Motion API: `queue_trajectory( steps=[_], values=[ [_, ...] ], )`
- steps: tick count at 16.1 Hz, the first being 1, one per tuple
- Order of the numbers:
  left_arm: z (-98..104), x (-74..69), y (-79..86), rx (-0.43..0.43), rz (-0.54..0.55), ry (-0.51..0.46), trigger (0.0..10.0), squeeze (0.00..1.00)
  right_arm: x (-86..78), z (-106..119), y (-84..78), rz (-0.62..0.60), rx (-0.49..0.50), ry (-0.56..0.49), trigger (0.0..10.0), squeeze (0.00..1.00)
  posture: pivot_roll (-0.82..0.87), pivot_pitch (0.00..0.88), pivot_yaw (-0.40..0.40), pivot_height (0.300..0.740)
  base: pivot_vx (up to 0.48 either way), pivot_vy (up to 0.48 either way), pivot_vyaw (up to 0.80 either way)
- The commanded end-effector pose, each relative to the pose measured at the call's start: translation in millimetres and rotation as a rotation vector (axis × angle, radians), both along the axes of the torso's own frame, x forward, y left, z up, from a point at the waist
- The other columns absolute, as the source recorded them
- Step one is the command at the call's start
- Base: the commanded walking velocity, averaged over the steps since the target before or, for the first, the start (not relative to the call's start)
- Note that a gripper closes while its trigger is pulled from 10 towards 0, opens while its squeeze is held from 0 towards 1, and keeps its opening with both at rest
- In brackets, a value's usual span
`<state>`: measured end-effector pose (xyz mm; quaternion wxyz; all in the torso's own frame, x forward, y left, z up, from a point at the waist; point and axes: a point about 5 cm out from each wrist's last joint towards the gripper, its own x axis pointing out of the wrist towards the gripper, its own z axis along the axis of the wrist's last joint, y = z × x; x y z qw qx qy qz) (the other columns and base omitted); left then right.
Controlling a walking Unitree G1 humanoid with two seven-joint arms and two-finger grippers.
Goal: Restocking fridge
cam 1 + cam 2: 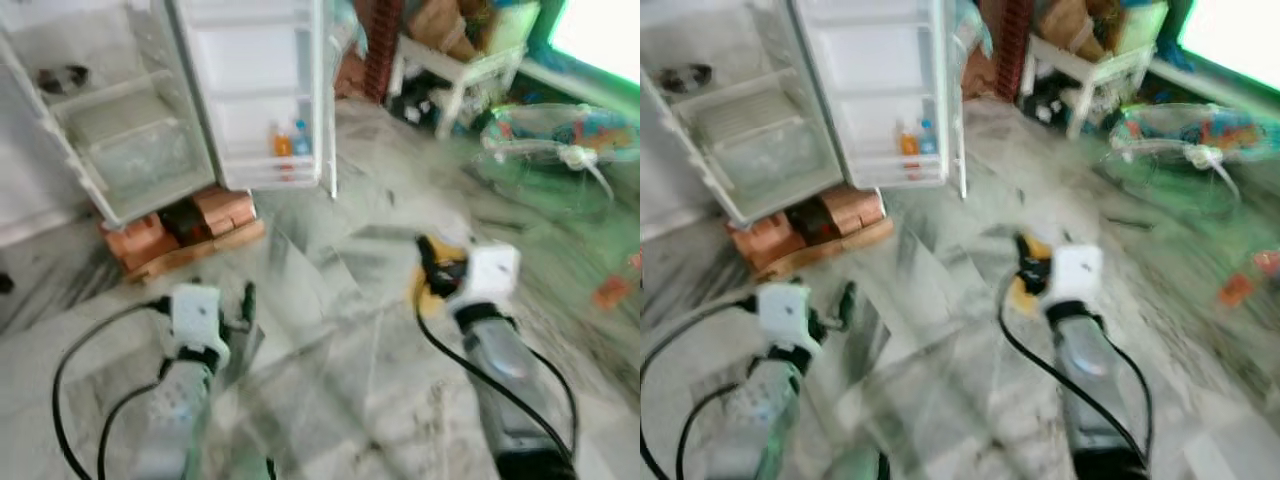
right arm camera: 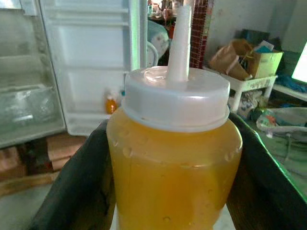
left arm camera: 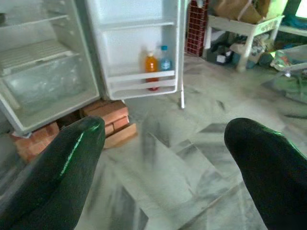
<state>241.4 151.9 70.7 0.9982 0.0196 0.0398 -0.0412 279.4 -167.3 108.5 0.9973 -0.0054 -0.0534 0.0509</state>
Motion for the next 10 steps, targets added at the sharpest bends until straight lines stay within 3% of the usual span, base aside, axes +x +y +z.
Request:
queue_trajectory(
  steps=[1, 4, 10],
  values=[
    [1.4, 1.2, 6.9, 0.009, 0.013, 0.0, 10.0, 0.0, 4.7, 10.9, 12.4, 0.048, 0.026, -0.041, 10.0, 0.0, 0.15, 0.115, -0.056, 0.74, 0.398, 0.266, 0.0],
    [2.2, 3.4, 6.8, 0.009, 0.016, -0.003, 10.0, 0.0, 6.7, 13.8, 19.5, 0.117, 0.002, -0.047, 10.0, 0.0, 0.15, 0.114, -0.059, 0.74, 0.398, 0.27, 0.14],
    [6.3, 5.1, 4.5, 0.022, 0.026, -0.032, 10.0, 0.0, 9.5, 16.4, 18.6, 0.122, -0.002, -0.062, 10.0, 0.0, 0.15, 0.106, -0.061, 0.74, 0.401, 0.263, 0.79]
  ],
)
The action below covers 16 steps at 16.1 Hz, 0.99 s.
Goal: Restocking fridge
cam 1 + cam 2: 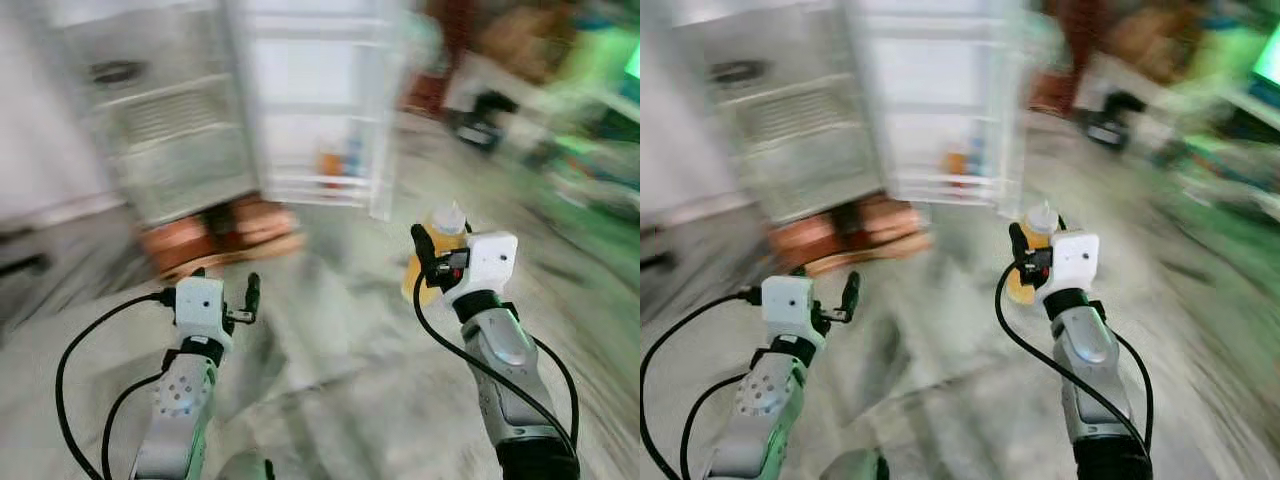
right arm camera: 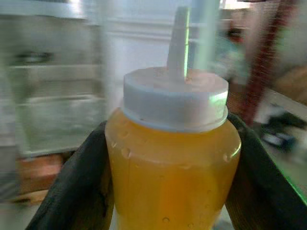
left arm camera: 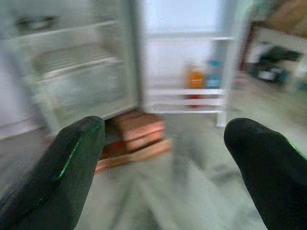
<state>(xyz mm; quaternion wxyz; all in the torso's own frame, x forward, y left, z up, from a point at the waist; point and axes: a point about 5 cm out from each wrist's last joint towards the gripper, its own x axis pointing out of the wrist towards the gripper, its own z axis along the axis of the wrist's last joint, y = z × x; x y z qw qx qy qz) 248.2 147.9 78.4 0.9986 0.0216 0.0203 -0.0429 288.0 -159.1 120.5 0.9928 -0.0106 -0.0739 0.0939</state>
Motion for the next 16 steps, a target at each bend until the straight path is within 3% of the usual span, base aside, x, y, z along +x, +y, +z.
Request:
queue_trajectory(
  steps=[1, 8, 16],
  values=[
    [-2, -1.4, 8.3, 0.021, 0.031, 0.008, 10.0, 0.0, 0.9, 5, 10.2, 0.038, 0.01, -0.021, 10.0, 0.0, 0.15, 0.106, -0.061, 0.74, 0.412, 0.244, 0.79],
    [5, 2.1, 5.6, 0.028, 0.018, -0.035, 10.0, 0.0, 2.7, 6, 11.6, 0.038, 0.022, -0.031, 10.0, 0.0, 0.15, 0.1, -0.055, 0.74, 0.46, 0.0, 0.69],
    [1, 4.2, -3.3, 0.042, -0.007, -0.024, 10.0, 0.0, 5.8, 9, 10.2, 0.033, 0.02, -0.042, 10.0, 0.0, 0.14, 0.099, -0.06, 0.74, 0.474, 0.0, 0.0]
  ],
)
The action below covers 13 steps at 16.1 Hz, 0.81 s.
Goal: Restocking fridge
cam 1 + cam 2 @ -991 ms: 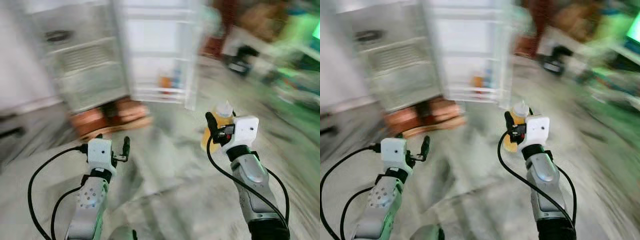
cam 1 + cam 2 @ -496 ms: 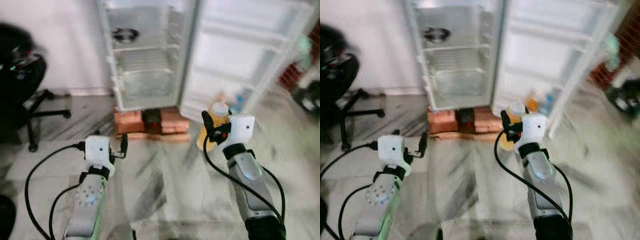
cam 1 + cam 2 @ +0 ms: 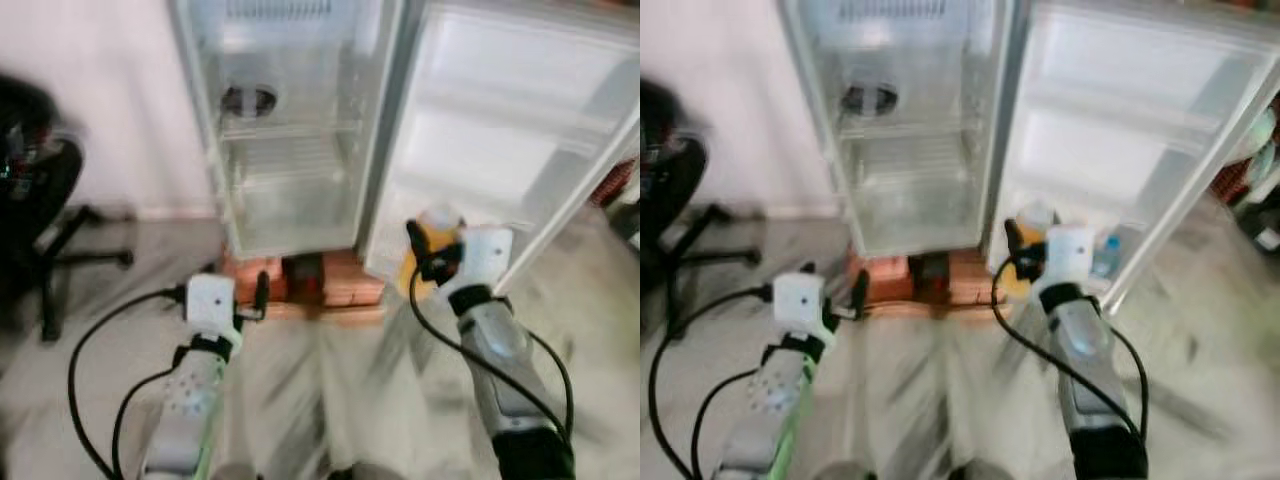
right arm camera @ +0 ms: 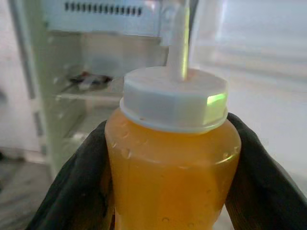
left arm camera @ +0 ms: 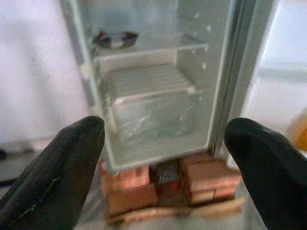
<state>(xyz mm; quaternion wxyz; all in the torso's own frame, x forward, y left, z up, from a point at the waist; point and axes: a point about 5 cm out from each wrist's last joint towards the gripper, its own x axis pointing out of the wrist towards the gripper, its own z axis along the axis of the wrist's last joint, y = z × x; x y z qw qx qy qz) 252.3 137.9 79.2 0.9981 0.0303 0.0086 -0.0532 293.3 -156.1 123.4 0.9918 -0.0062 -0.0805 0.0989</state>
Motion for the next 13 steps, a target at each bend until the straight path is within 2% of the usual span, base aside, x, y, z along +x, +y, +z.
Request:
queue_trajectory(
  steps=[1, 10, 11, 13],
  values=[
    [0.5, 0.2, 6.5, 0.02, 0.014, 0.0, 10.0, 0.0, 0.7, 6.3, 8.1, 0.024, 0.009, -0.031, 10.0, 0.0, 0.14, 0.1, -0.061, 0.74, 0.458, 0.0, 0.0],
    [-0.4, 0.5, 4.5, 0.012, 0.016, 0.007, 10.0, 0.0, 1.6, 6.6, 9.5, 0.033, -0.003, -0.032, 10.0, 0.0, 0.14, 0.103, -0.063, 0.74, 0.465, 0.0, 0.0],
    [-1.6, 0.4, 3.7, 0.007, 0.032, 0.017, 10.0, 0.0, 1.7, 6.7, 9.8, 0.034, -0.003, -0.032, 10.0, 0.0, 0.14, 0.103, -0.063, 0.74, 0.0, 0.0, 0.0],
    [-5.7, 0.0, 6.0, 0.052, 0.068, 0.03, 10.0, 0.0, 2.1, 5.9, 10.4, 0.035, -0.004, -0.029, 10.0, 0.0, 0.14, 0.106, -0.064, 0.74, 0.0, 0.0, 0.0]
  ],
)
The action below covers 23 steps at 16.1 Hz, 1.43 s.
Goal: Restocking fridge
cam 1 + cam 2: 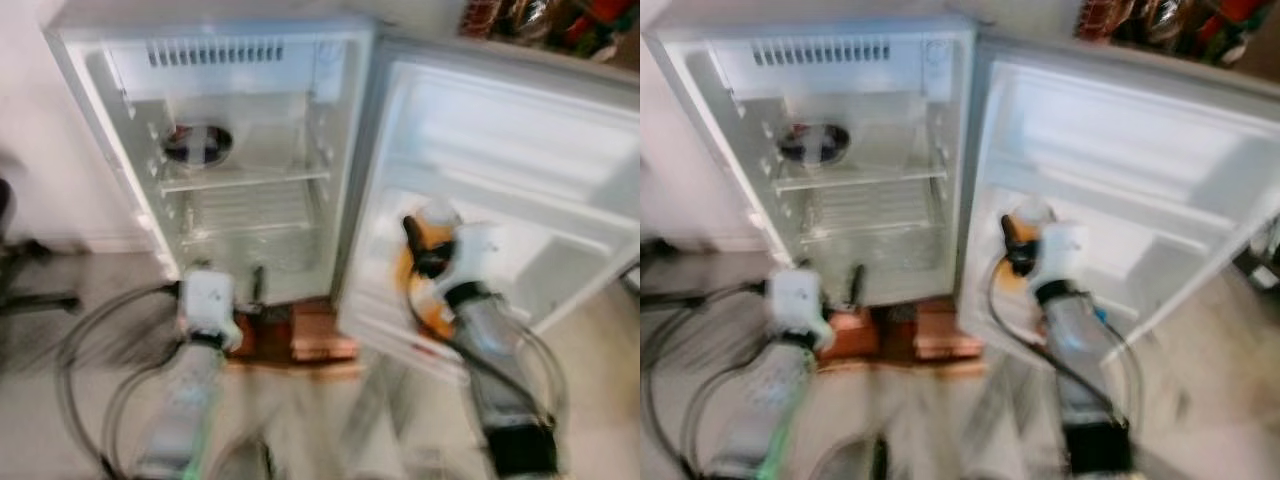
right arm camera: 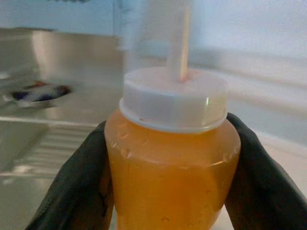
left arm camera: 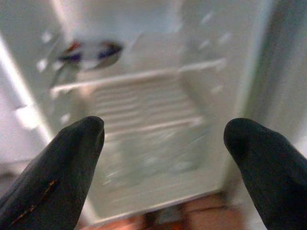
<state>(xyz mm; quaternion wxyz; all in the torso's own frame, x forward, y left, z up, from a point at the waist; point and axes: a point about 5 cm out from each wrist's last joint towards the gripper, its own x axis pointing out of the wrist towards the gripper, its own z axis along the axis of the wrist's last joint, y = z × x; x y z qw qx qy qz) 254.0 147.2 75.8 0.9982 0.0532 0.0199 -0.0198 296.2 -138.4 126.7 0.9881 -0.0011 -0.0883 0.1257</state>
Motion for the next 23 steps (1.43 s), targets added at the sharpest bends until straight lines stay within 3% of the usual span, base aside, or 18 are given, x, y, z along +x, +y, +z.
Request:
queue_trajectory(
  steps=[1, 6, 14, 16, 23],
  values=[
    [-3, -1.8, -2.9, -0.003, 0.002, 0.015, 10.0, 0.0, -0.9, 3, -7.2, -0.02, -0.011, -0.014, 10.0, 0.0, 0.14, 0.106, -0.064, 0.74, 0.0, 0.0, 0.0],
    [-1, -1.8, -5.1, 0.002, -0.027, 0.01, 10.0, 0.0, -1.4, 1, -7.3, -0.024, -0.003, -0.003, 10.0, 0.0, 0.14, 0.109, -0.064, 0.74, 0.0, 0.0, 0.0],
    [0, -1.9, -3.1, 0.004, -0.016, 0.006, 10.0, 0.0, -1.6, -2, -5.7, 0.012, -0.005, 0.024, 10.0, 0.0, 0.14, 0.109, -0.066, 0.74, 0.0, -0.288, 0.0],
    [-2, -2.8, -2.5, -0.033, -0.009, 0.011, 10.0, 0.0, -4.6, -5, -2.4, 0.047, -0.006, 0.038, 10.0, 0.0, 0.14, 0.106, -0.069, 0.74, 0.0, 0.0, 0.0],
    [-5, -8.3, 3.0, -0.015, 0.007, 0.023, 10.0, 0.0, -7.5, -8, -3.3, 0.049, -0.012, 0.052, 10.0, 0.0, 0.14, 0.112, -0.071, 0.74, 0.0, 0.0, 0.0]
  ],
)
